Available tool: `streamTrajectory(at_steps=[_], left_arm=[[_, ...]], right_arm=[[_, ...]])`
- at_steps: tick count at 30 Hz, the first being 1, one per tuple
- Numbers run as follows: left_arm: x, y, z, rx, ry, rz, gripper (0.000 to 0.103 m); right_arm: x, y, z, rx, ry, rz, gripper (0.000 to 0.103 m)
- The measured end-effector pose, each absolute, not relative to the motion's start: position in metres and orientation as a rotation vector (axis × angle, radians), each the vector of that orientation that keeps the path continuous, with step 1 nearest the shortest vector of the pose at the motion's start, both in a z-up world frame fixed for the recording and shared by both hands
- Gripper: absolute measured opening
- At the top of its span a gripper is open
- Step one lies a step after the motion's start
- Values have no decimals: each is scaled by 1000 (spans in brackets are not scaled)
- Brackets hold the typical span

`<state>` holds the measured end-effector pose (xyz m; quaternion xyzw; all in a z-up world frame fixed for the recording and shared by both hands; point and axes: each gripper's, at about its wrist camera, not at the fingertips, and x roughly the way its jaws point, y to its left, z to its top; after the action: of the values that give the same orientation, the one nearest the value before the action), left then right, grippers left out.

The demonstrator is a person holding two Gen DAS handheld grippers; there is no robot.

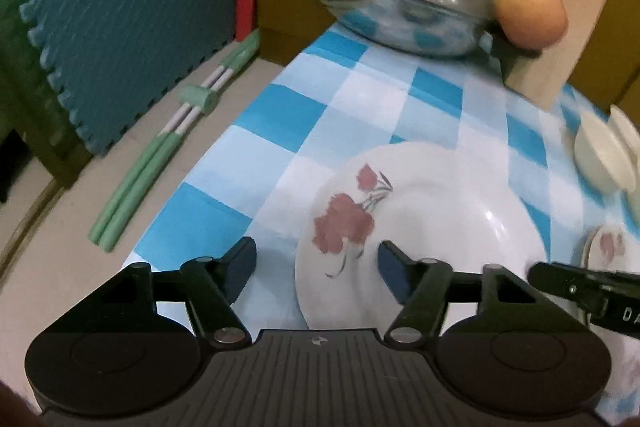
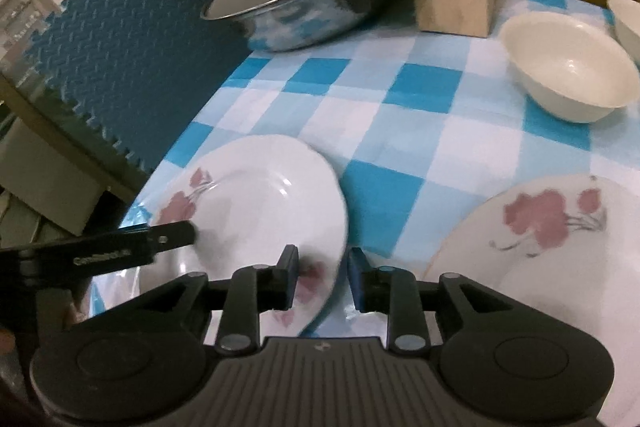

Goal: Organize plates and bowls

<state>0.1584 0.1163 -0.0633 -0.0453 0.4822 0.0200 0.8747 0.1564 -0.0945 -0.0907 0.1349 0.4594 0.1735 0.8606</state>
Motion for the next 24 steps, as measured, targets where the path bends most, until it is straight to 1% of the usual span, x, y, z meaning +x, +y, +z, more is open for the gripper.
streamTrajectory(at_steps=[3, 4, 6, 24], left_arm=[[162, 104, -67, -74, 996, -5, 70], [161, 100, -66, -53, 991, -13, 74], [163, 94, -69, -38, 980, 5, 76], [153, 89, -52, -25, 930, 13, 75]], right_arm=[[155, -84, -90, 230, 938, 353, 25], [155, -84, -90, 230, 937, 347, 25], [155, -85, -90, 247, 934, 338, 24], [152, -95, -81, 293, 908, 318, 23]])
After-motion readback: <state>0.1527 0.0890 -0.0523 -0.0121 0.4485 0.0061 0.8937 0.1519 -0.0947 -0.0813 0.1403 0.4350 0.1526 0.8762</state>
